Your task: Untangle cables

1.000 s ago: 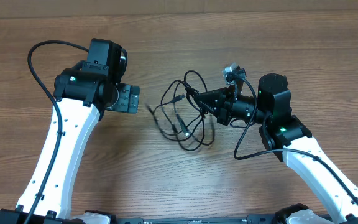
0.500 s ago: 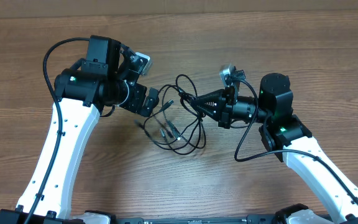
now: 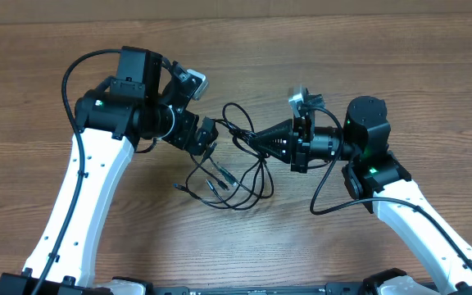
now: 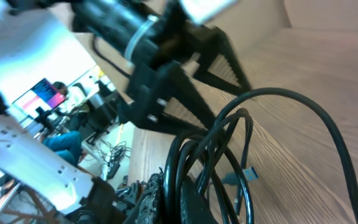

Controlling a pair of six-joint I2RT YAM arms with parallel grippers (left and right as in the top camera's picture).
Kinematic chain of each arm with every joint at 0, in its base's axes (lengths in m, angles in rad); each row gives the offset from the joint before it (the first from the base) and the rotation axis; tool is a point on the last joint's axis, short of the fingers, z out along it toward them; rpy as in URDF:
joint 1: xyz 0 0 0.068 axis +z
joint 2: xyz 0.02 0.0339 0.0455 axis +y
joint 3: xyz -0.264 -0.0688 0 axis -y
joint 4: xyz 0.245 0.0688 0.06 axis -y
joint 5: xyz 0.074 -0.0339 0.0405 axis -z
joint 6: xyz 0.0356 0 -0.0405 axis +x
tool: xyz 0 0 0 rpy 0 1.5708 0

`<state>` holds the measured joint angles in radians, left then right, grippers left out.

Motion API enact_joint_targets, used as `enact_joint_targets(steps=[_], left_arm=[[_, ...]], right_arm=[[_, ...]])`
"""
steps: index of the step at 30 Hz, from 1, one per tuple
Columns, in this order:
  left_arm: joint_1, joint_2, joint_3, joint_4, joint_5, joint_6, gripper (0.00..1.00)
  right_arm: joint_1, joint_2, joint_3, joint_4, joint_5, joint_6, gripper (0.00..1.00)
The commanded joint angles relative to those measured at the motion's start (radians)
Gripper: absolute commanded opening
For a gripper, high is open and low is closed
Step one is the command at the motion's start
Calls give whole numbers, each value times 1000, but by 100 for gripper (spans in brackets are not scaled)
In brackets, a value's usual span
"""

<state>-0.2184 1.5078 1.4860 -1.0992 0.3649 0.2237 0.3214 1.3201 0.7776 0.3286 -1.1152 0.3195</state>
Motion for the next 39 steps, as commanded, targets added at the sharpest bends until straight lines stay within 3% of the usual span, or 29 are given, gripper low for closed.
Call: enact_joint_targets(steps=[1, 7, 11, 16, 20, 26, 28, 33, 35, 39], left_arm=[[-12, 9, 22, 18, 23, 35, 100], [-12, 9, 22, 39, -46, 33, 100], [-11, 9, 22, 38, -291, -43, 100], [-10, 9, 22, 24, -670, -241, 99], [-9, 9, 22, -14, -837, -413, 100], [-9, 9, 22, -22, -732, -415, 100], [-9, 9, 22, -20, -644, -348, 100], [-11, 7, 22, -11, -410, -66, 81], [-10, 6, 22, -11, -358, 8, 80], [-10, 6, 22, 6, -311, 32, 80]], right_arm=[[-3, -2, 9, 85, -96, 92, 4], [-3, -2, 9, 198, -121, 176, 4], [-3, -2, 9, 201, -122, 179, 4], [-3, -2, 9, 201, -122, 179, 4], [-3, -2, 9, 201, -122, 182, 4], [-3, -2, 9, 197, -121, 182, 4], [-3, -2, 9, 196, -121, 177, 4], [-3, -1, 9, 188, -117, 163, 4], [-3, -1, 9, 163, -108, 142, 4], [-3, -1, 9, 83, -49, 99, 4]])
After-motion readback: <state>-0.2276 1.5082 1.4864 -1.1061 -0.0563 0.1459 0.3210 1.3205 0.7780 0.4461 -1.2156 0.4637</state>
